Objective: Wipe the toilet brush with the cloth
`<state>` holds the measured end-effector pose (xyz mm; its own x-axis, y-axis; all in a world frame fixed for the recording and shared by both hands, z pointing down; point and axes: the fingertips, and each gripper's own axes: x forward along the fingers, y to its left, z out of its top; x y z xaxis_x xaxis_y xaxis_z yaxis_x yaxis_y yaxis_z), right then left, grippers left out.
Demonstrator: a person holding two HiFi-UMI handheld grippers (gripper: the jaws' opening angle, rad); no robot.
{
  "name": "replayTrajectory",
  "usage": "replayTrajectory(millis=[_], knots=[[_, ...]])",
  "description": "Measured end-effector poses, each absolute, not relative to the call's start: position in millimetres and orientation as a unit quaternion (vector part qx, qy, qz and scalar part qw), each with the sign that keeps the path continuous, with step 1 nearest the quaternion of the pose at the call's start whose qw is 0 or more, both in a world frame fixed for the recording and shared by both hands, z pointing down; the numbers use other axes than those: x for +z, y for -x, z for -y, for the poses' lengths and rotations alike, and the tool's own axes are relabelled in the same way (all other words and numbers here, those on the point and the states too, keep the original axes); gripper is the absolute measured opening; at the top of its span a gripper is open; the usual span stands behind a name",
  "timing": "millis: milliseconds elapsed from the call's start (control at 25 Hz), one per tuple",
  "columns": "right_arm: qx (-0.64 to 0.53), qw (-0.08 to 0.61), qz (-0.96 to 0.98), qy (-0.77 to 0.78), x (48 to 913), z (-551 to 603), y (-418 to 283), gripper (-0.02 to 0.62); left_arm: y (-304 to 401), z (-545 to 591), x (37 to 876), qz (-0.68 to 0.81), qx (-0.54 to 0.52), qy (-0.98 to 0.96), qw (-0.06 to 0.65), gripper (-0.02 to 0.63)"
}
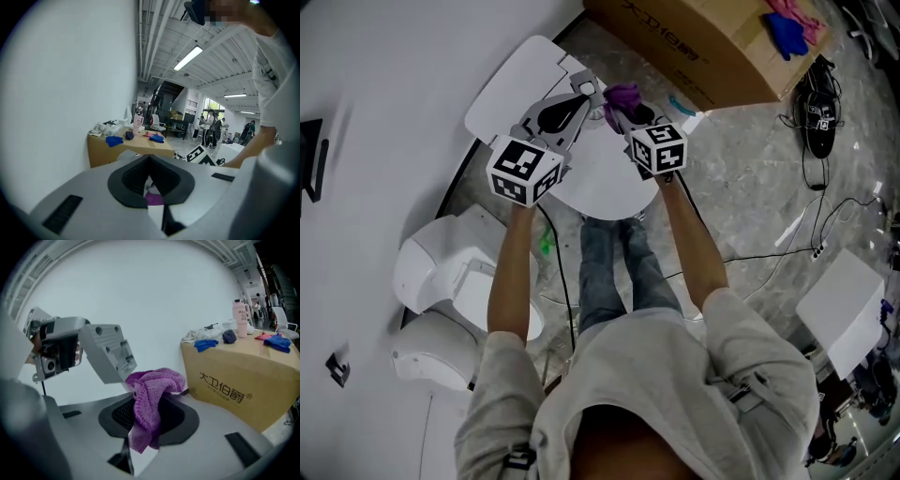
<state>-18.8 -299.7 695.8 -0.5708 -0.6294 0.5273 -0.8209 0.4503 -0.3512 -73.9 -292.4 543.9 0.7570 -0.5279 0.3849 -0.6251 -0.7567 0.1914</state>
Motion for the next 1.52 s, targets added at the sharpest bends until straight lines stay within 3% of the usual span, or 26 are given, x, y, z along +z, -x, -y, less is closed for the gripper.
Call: replayTrajectory(millis=[360, 1000, 1520], knots=[[0.327, 0.142, 0.834, -0.422, 700, 317, 44, 0.123, 74, 295, 542, 0.309, 0.145, -0.925, 0.164, 0.020], [0.374, 0.226, 0.799, -0.412, 794, 297, 47, 0.123, 71, 291, 537, 0.301, 0.120, -0.933, 0.158, 0.020], [0.379, 0.239, 0.798, -0.404, 806, 299, 43, 0.121, 73, 292, 539, 0.306, 0.113, -0.931, 0.166, 0.020]])
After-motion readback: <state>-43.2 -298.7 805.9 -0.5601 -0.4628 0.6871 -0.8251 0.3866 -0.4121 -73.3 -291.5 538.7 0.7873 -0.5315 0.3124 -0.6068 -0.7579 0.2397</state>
